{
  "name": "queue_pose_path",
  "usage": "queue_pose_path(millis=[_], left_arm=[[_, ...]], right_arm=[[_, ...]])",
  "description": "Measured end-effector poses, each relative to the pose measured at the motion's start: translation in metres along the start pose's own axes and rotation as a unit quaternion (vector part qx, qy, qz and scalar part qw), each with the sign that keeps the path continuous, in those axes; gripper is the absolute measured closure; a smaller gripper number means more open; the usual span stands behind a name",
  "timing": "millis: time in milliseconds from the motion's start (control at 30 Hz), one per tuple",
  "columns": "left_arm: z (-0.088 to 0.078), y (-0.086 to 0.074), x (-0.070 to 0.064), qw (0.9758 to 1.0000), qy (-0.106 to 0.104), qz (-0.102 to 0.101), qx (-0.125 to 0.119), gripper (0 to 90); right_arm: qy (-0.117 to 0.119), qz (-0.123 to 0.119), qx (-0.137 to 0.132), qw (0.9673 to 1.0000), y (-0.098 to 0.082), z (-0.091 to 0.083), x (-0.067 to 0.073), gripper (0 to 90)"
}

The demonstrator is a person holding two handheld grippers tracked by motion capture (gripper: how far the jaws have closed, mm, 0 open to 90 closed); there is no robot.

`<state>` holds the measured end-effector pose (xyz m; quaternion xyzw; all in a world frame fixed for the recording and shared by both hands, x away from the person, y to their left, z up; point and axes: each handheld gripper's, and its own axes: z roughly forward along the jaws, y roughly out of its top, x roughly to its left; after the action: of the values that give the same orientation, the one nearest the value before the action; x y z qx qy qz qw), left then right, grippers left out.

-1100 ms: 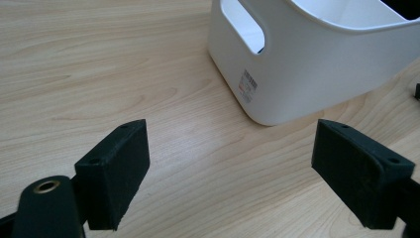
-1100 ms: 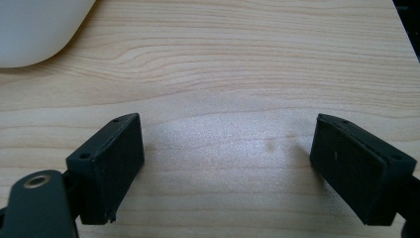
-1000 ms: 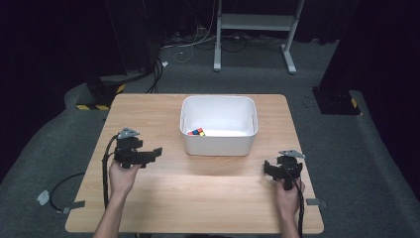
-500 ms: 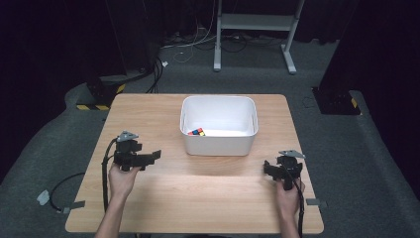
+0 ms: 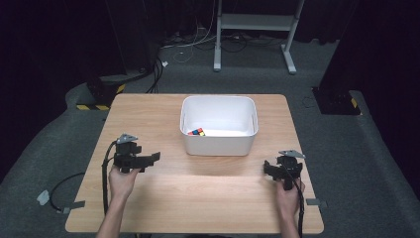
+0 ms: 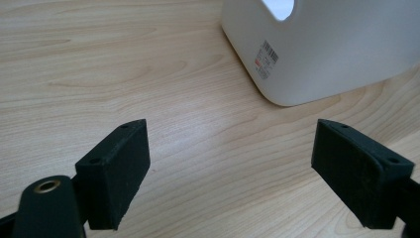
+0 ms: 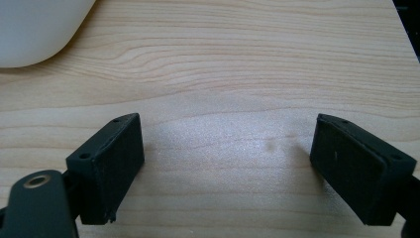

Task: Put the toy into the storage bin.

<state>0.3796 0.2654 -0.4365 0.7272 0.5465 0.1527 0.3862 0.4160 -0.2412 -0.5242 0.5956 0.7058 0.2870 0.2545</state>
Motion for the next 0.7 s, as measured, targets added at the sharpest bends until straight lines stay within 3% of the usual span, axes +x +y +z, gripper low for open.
queue_pose_path(millis=[700], left_arm=[[0.0094, -0.0110, 0.0081, 0.9998, 0.010, -0.013, 0.006, 15.7]], right_arm=[[0.000, 0.000, 0.000, 1.0000, 0.0000, 0.0000, 0.0002, 13.0]])
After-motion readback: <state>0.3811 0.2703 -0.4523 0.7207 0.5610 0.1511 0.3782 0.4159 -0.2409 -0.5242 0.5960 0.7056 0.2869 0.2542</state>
